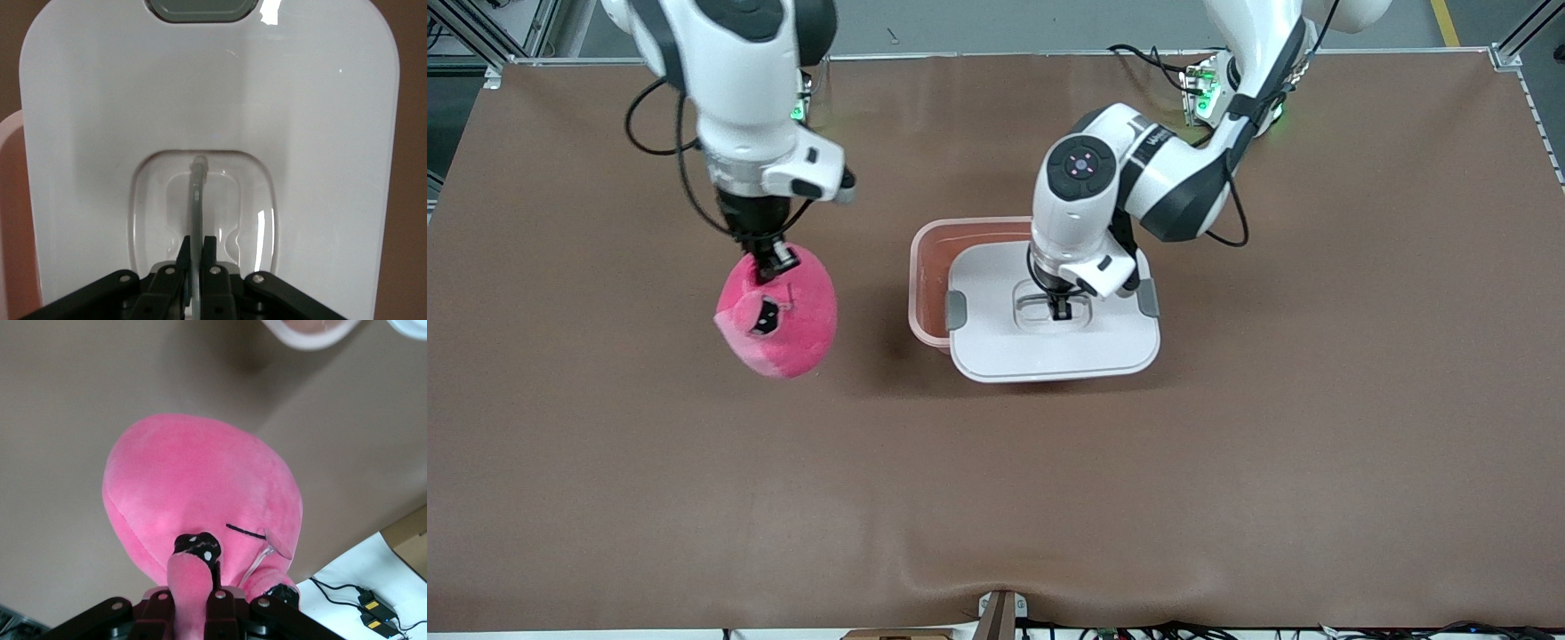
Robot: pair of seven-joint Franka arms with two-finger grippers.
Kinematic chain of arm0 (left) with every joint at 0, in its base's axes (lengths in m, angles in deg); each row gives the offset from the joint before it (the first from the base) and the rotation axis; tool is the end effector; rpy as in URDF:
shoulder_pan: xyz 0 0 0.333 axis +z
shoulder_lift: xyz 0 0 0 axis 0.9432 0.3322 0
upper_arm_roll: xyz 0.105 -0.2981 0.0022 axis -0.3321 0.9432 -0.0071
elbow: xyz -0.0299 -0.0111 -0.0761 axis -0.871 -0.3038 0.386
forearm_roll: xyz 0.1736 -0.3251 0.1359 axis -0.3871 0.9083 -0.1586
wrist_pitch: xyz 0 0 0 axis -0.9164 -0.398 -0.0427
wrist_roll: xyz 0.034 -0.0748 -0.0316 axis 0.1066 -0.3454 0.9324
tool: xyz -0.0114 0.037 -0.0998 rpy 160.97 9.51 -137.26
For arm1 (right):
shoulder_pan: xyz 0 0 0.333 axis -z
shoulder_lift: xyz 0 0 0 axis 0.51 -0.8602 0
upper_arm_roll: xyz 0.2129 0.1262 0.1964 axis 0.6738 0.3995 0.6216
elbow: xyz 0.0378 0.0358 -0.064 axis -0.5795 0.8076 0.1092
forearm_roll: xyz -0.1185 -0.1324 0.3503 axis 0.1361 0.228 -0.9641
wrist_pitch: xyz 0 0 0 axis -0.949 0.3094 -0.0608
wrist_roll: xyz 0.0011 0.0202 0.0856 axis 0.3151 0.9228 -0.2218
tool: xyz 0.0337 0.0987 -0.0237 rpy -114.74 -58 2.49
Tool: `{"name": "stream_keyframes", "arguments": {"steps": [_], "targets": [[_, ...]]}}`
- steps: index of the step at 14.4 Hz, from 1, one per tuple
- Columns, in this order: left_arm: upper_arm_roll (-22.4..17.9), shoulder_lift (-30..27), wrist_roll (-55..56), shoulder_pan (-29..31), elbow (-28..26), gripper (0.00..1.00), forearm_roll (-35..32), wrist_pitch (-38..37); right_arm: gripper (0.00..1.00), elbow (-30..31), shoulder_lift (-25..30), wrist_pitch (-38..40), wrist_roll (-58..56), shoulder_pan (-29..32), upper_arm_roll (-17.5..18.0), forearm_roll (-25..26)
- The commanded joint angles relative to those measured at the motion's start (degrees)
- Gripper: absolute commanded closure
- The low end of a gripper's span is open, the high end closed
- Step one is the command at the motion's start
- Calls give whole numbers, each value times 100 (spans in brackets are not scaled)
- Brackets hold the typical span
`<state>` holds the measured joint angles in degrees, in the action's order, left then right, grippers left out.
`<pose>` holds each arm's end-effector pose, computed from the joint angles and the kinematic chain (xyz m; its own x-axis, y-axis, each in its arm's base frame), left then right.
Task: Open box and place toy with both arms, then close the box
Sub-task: 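Lift the lid with the left gripper while the right gripper lifts the toy, then swing the lid aside with the left gripper while the right gripper carries the toy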
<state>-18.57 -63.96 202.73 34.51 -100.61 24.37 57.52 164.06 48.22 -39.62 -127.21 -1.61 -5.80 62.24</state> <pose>0.5240 -0.4337 0.3773 -0.0491 0.9986 -0.0174 0.9988 0.0491 -0.0015 0.5011 0.2996 0.5446 -0.6398 0.6536 -0.4044 0.7293 0.6823 -0.0511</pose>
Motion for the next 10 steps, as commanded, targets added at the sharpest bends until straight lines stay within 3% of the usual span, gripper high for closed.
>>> {"name": "stream_keyframes", "arguments": {"steps": [1, 5, 10], "targets": [[35, -129, -410, 303, -130, 100, -99, -52, 100, -7, 1, 498, 789, -978, -55, 751], [35, -146, -1025, 699, -139, 100, -99, -44, 100, -76, -227, 747, 1380, -1701, -55, 1086], [44, -208, -2071, 1323, -236, 100, -99, -52, 100, -875, -1193, 1133, 1583, -2309, -63, 1386]]}}
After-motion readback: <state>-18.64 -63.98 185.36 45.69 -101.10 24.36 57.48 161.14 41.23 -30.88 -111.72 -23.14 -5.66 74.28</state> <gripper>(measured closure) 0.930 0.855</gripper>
